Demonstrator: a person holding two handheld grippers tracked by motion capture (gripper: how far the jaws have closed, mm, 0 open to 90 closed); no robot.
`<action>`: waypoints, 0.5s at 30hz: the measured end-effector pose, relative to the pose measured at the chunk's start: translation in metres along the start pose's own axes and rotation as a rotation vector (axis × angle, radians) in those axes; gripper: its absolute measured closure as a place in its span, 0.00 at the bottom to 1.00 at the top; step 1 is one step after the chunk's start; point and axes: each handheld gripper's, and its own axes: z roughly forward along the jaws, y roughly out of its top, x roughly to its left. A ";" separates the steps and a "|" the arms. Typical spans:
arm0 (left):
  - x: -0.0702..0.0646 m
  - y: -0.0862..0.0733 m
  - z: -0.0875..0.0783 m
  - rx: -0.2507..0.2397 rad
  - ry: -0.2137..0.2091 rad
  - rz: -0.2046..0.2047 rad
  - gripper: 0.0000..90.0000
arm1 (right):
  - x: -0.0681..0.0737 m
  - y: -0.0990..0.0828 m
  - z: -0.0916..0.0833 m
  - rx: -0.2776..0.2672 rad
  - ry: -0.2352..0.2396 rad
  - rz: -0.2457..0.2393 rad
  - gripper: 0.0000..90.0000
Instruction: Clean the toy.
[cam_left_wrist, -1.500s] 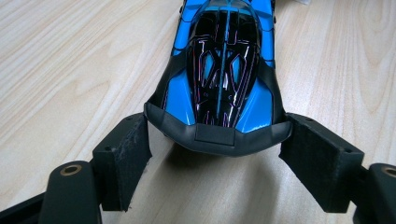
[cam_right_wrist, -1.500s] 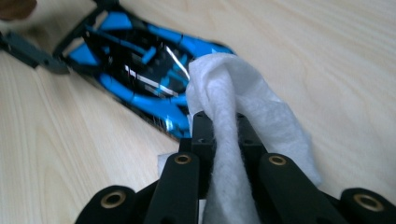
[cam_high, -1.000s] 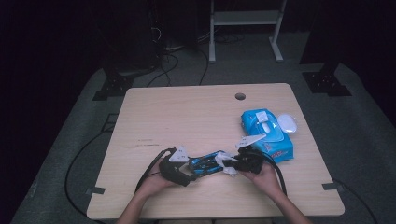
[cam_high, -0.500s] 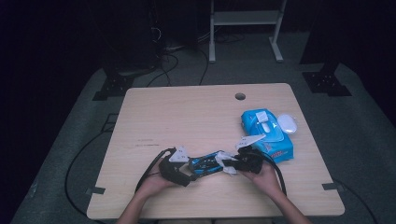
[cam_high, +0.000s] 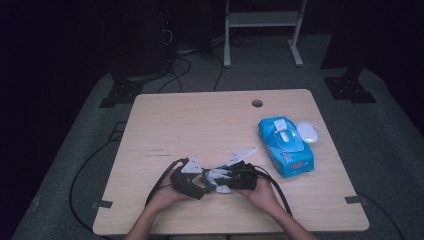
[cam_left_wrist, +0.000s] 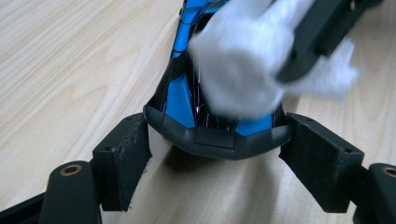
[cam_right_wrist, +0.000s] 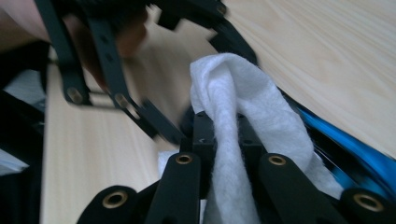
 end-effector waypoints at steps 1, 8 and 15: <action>-0.001 0.000 0.001 -0.003 0.001 0.000 0.27 | 0.003 0.003 0.004 0.003 0.011 -0.011 0.91; -0.001 0.000 0.000 -0.001 0.006 0.008 0.27 | 0.003 0.020 0.022 0.002 0.030 -0.007 0.91; 0.000 0.001 0.002 -0.003 0.002 0.012 0.27 | -0.015 0.025 0.024 -0.009 0.003 0.070 0.91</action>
